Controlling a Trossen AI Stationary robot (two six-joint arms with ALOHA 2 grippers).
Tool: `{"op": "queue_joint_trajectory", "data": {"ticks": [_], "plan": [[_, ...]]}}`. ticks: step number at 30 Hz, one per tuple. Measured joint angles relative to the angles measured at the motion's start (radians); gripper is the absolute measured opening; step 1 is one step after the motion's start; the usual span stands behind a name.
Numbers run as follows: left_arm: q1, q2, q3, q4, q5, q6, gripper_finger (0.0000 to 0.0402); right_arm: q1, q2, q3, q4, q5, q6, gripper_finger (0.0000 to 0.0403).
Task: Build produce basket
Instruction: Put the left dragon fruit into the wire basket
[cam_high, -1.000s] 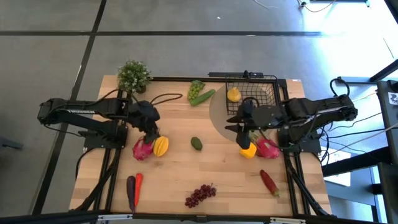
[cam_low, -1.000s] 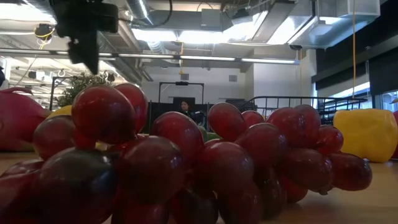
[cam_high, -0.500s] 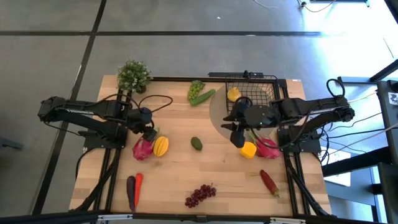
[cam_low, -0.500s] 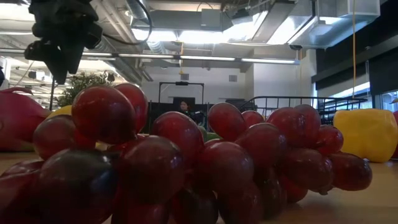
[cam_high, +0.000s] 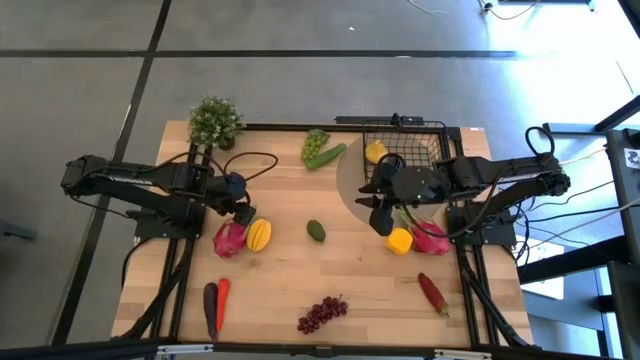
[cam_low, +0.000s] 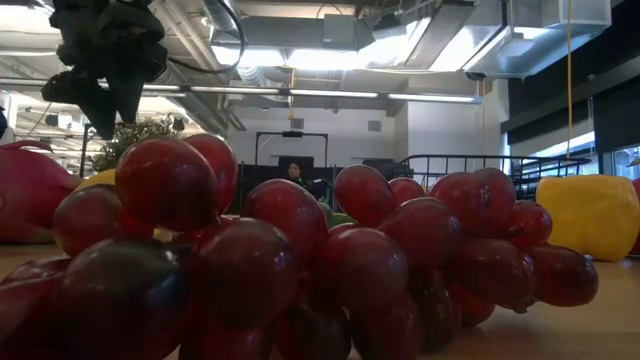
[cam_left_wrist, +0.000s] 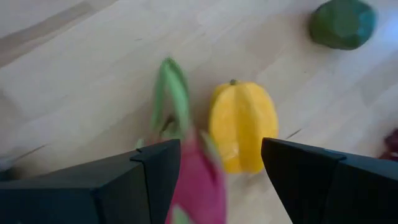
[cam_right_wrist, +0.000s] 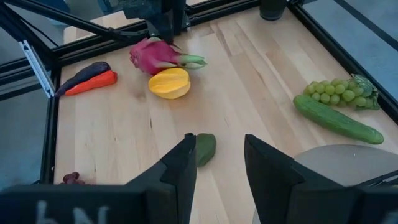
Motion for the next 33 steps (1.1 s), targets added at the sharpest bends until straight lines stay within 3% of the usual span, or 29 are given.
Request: {"op": "queue_joint_trajectory", "data": {"ticks": [7, 12, 33], "plan": [[-0.001, 0.013, -0.026, 0.019, -0.002, 0.004, 0.0213, 0.000, 0.000, 0.000, 0.000, 0.000, 0.000, 0.0124], [-0.001, 0.027, -0.026, 0.012, -0.090, 0.003, 0.0213, 0.000, 0.000, 0.000, 0.000, 0.000, -0.001, 0.0124], [0.013, 0.361, -0.026, 0.026, -0.125, 0.088, 0.0213, 0.000, -0.001, 0.000, -0.003, 0.000, 0.000, 0.0124]]}}
